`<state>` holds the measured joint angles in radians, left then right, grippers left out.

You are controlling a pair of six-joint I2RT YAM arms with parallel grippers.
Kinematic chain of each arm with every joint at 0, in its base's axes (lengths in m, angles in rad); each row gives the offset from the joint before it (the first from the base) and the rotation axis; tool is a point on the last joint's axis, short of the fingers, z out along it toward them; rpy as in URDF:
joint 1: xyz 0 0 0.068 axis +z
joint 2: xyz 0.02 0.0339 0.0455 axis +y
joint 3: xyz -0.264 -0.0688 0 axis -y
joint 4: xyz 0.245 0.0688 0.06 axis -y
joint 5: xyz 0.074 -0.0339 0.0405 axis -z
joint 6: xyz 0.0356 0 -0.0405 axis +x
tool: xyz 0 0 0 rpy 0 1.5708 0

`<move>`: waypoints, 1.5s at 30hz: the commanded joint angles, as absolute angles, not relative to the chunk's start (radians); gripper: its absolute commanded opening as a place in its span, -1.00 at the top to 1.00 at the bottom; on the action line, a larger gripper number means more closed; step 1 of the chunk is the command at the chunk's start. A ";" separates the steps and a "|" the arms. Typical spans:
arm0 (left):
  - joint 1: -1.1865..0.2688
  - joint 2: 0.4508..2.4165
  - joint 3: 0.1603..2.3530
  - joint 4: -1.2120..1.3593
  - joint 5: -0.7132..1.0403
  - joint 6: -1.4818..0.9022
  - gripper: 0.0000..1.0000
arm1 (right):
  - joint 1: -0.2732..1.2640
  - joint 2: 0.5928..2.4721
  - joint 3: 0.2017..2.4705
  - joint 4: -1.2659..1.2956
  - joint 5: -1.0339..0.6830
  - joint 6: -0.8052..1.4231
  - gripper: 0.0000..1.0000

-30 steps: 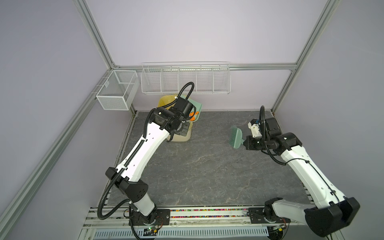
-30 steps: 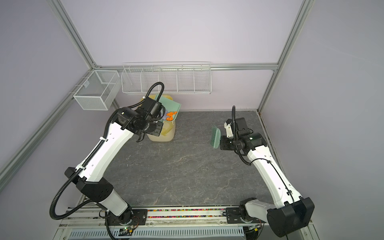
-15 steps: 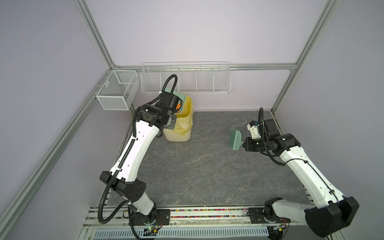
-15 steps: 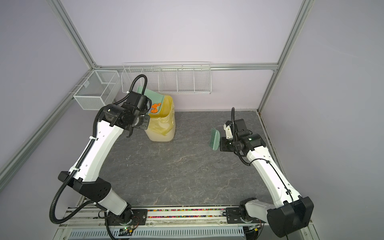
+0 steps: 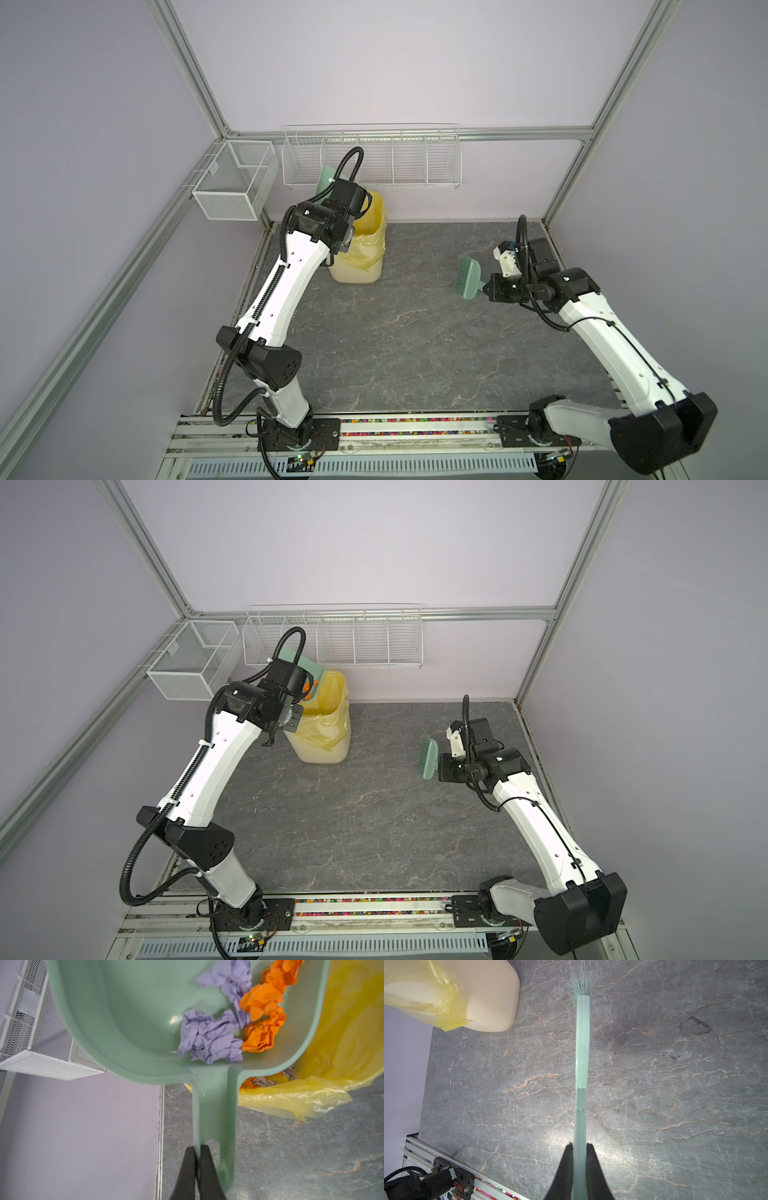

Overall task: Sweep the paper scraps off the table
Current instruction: 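Tilt the dustpan over the yellow bin with the left gripper to dump scraps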

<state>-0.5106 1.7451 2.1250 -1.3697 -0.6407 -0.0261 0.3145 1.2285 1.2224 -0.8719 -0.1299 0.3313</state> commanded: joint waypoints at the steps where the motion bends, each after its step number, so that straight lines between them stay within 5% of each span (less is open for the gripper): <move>1: -0.506 1.769 2.171 -1.403 -0.746 -0.010 1.00 | 0.310 1.218 1.204 -0.836 -0.153 0.345 0.87; 24: -0.589 1.777 1.958 -1.266 -1.202 0.143 1.00 | 0.310 1.200 1.164 -0.812 -0.153 0.345 0.86; 45: -0.615 1.630 1.557 -0.593 -1.472 0.773 1.00 | 0.310 1.133 1.079 -0.763 -0.182 0.354 0.86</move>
<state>-0.6086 1.6512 1.5574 -0.7063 -1.4200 0.6674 0.3145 1.1625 1.0954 -0.7948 -0.1722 0.3447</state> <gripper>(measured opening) 0.048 0.115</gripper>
